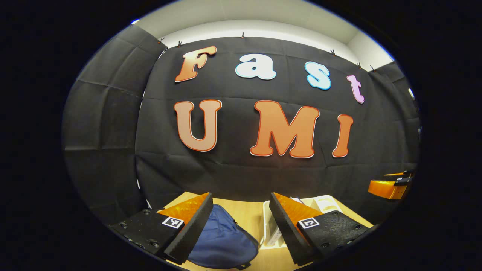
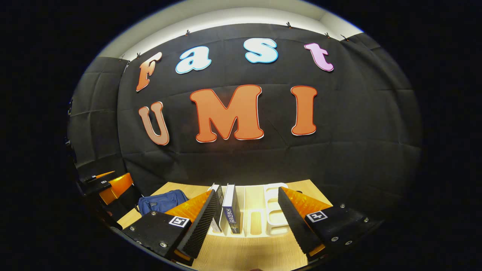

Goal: Open the schoolbag, grab two books from the bookshelf and put them into the schoolbag.

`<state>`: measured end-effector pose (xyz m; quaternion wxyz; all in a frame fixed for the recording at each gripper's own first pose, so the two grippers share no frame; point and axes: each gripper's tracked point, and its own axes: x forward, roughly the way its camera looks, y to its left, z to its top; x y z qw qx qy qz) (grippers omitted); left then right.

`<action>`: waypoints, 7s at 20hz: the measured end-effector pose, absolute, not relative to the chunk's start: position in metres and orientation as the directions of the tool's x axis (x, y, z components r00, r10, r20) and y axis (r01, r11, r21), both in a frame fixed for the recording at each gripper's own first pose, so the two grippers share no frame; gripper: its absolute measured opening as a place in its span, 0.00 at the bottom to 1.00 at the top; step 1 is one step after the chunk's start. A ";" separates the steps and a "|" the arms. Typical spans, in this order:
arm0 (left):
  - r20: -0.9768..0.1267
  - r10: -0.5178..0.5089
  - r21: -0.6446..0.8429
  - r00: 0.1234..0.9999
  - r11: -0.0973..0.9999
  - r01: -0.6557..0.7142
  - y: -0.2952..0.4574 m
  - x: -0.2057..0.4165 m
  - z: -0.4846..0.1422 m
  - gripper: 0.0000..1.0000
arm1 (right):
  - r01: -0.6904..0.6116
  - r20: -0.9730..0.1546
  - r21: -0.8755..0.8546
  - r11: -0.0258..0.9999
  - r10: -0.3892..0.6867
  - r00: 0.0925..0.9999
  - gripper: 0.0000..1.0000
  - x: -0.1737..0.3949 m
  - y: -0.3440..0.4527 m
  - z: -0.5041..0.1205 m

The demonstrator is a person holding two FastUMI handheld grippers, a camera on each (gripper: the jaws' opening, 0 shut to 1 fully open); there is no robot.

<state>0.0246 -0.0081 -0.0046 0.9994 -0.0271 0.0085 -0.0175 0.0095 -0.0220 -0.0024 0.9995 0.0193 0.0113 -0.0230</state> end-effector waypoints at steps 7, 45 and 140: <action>0.041 -0.061 -0.111 0.997 0.992 0.066 -0.017 0.021 -0.002 0.94 | 0.048 -0.033 0.050 0.998 -0.046 0.998 0.97 0.012 -0.032 -0.006; -0.501 0.001 0.582 0.866 0.741 0.335 -0.076 0.036 -0.335 0.96 | 0.290 -0.266 0.105 0.951 -0.254 0.930 0.97 -0.027 -0.158 -0.107; -0.866 -0.348 0.138 0.358 0.522 0.842 0.077 0.146 -0.178 0.02 | 0.154 -0.312 0.850 0.504 0.247 0.918 0.31 0.134 0.264 -0.240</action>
